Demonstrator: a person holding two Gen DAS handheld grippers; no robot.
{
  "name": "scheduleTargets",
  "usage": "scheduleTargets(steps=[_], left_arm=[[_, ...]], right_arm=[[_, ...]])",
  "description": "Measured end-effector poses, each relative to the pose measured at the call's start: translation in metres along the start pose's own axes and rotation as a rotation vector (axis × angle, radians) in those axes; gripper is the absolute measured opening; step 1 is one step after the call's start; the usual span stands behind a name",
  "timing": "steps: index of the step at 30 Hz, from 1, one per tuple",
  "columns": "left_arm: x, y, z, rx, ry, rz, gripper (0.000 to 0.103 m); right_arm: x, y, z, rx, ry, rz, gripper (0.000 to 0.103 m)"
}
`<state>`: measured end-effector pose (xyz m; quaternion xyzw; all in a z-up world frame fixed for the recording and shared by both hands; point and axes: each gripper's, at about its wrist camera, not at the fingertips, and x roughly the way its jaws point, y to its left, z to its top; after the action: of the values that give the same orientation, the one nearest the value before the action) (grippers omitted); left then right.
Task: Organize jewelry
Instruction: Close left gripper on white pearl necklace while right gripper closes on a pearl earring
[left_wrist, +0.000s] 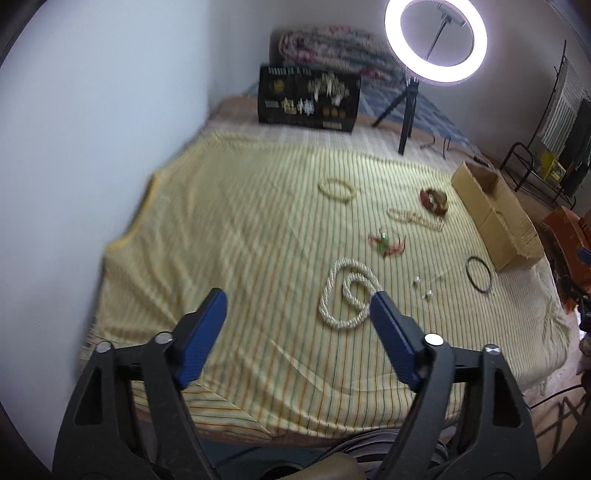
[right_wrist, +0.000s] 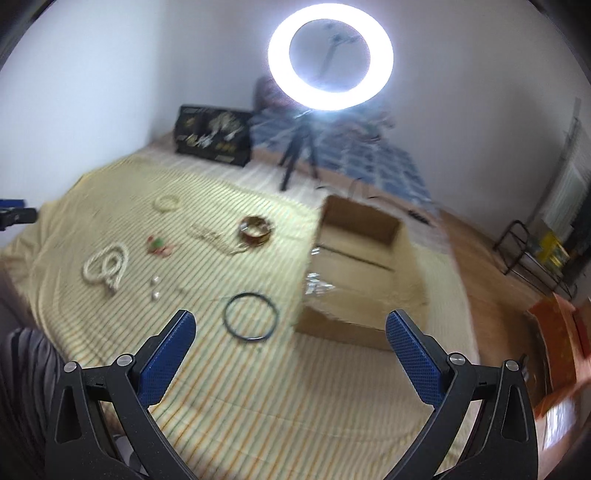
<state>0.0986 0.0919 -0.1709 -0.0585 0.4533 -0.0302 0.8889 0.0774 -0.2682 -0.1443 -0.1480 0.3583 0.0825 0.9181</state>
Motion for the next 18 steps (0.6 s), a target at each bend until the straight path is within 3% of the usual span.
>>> scheduleTargets(steps=[5, 9, 11, 15, 18], left_arm=[[0.031, 0.004, -0.002, -0.040, 0.083, -0.078, 0.063], [0.053, 0.005, -0.003, -0.072, 0.147, -0.135, 0.057], [0.063, 0.003, -0.001, -0.072, 0.165, -0.149, 0.055], [0.088, 0.001, 0.001, -0.075, 0.217, -0.179, 0.044], [0.094, -0.004, -0.002, -0.059, 0.225, -0.212, 0.044]], right_arm=[[0.022, 0.019, 0.010, -0.056, 0.021, 0.141, 0.099], [0.044, 0.040, 0.017, -0.136, 0.047, 0.245, 0.085], [0.057, 0.047, 0.020, -0.162, 0.070, 0.295, 0.083], [0.088, 0.067, 0.022, -0.213, 0.140, 0.391, 0.063], [0.110, 0.081, 0.021, -0.255, 0.186, 0.432, 0.059]])
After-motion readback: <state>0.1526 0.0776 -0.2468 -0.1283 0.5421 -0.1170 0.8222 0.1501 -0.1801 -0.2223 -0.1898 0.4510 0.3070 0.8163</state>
